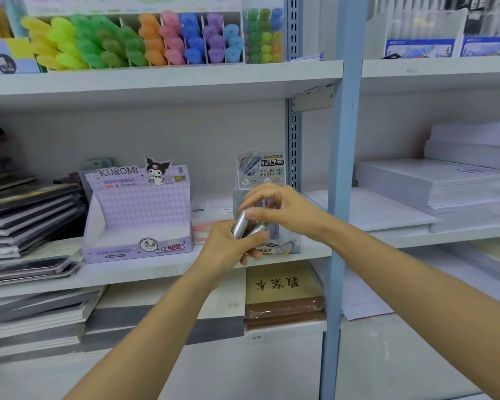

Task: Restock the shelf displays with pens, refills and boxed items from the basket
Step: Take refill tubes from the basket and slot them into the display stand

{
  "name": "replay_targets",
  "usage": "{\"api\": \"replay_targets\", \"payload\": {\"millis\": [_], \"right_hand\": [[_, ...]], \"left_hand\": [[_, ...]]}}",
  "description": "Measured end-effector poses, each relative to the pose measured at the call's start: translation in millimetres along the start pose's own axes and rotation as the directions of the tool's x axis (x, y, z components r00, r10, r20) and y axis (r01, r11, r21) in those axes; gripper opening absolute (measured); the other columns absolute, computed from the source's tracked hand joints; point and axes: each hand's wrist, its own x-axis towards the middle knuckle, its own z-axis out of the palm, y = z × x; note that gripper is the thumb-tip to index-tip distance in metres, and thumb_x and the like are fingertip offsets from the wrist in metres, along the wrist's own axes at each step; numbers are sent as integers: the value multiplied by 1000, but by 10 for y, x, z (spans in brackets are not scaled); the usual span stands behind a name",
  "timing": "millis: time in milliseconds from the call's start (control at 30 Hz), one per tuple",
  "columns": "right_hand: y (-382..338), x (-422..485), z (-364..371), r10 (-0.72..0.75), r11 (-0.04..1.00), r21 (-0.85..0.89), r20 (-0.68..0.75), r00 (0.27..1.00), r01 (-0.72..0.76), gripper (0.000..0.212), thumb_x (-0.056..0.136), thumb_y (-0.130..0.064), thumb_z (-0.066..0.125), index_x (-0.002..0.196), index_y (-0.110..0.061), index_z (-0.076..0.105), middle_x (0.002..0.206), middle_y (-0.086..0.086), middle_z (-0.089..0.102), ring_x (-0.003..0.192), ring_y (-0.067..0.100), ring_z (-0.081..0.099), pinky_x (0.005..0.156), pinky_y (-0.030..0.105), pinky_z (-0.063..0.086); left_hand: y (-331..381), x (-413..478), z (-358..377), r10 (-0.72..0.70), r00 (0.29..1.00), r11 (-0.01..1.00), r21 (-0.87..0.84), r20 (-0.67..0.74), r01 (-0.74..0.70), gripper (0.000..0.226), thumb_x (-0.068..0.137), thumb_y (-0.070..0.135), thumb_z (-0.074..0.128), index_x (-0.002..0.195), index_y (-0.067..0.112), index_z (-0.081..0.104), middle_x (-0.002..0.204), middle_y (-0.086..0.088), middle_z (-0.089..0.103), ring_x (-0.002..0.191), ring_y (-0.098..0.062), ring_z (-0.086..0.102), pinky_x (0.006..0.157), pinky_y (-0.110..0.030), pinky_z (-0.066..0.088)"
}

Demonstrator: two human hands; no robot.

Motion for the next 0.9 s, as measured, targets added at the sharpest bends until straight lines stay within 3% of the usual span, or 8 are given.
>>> {"api": "replay_targets", "payload": {"millis": [100, 233, 333, 467, 533, 700, 800, 900], "right_hand": [[21, -17, -94, 55, 989, 146, -150, 987, -33, 13, 89, -25, 67, 101, -24, 72, 94, -5, 68, 88, 11, 62, 84, 29, 53], [76, -59, -135, 137, 949, 309, -220, 966, -64, 13, 92, -14, 63, 104, -14, 67, 80, 1, 71, 72, 11, 61, 69, 24, 47], [95, -84, -75, 181, 906, 415, -193, 964, -87, 12, 94, -9, 58, 104, -6, 64, 83, 9, 72, 67, 12, 61, 64, 22, 48], [76, -119, 13, 194, 846, 528, -176, 965, -74, 8, 95, -6, 56, 102, -6, 58, 93, 16, 72, 71, 15, 63, 62, 20, 50], [61, -137, 49, 182, 852, 520, -181, 967, -64, 8, 94, -5, 57, 101, -8, 56, 93, 16, 72, 73, 16, 63, 65, 22, 51], [30, -211, 159, 126, 943, 321, -110, 986, -85, 18, 88, -4, 66, 100, -6, 53, 95, 11, 74, 74, 16, 66, 68, 26, 53], [6, -239, 217, 122, 967, 229, -42, 992, -110, 28, 84, -9, 72, 104, -5, 53, 98, 11, 74, 81, 22, 68, 75, 36, 55], [-22, -218, 269, 132, 978, 174, -81, 988, -116, 41, 77, -19, 80, 109, -9, 56, 89, 8, 70, 80, 22, 66, 81, 42, 55]], "left_hand": [[-9, -25, -90, -34, 999, 999, -3, -25, 34, 14, 89, 15, 68, 102, 11, 65, 84, -9, 75, 63, -14, 68, 53, -20, 52], [-29, -19, -171, -106, 991, 991, -86, -85, 99, 12, 99, 15, 53, 103, 7, 60, 76, -5, 67, 57, -11, 59, 54, -21, 51], [-28, 16, -186, -145, 981, 919, -386, -131, 84, 14, 100, 10, 47, 93, 9, 59, 58, 3, 43, 45, -8, 38, 44, -19, 37], [9, 59, -184, -132, 983, 747, -664, -131, 12, 6, 83, 14, 65, 86, 13, 61, 54, 6, 33, 43, -8, 27, 41, -18, 28], [6, 71, -174, -133, 978, 737, -676, -158, -8, 12, 77, 17, 70, 84, 15, 60, 54, 7, 31, 43, -7, 26, 40, -18, 29], [4, 57, -136, -189, 952, 766, -643, -239, -10, 20, 90, 14, 66, 72, 18, 57, 50, 8, 33, 40, -6, 29, 39, -17, 32], [6, 31, -124, -157, 945, 835, -550, -288, -29, 23, 88, 22, 69, 71, 18, 54, 48, 9, 33, 41, -6, 30, 41, -17, 32], [23, 1, -100, -100, 933, 910, -411, -345, -55, 26, 85, 26, 72, 68, 18, 54, 49, 8, 33, 45, -8, 28, 46, -20, 29]]}}
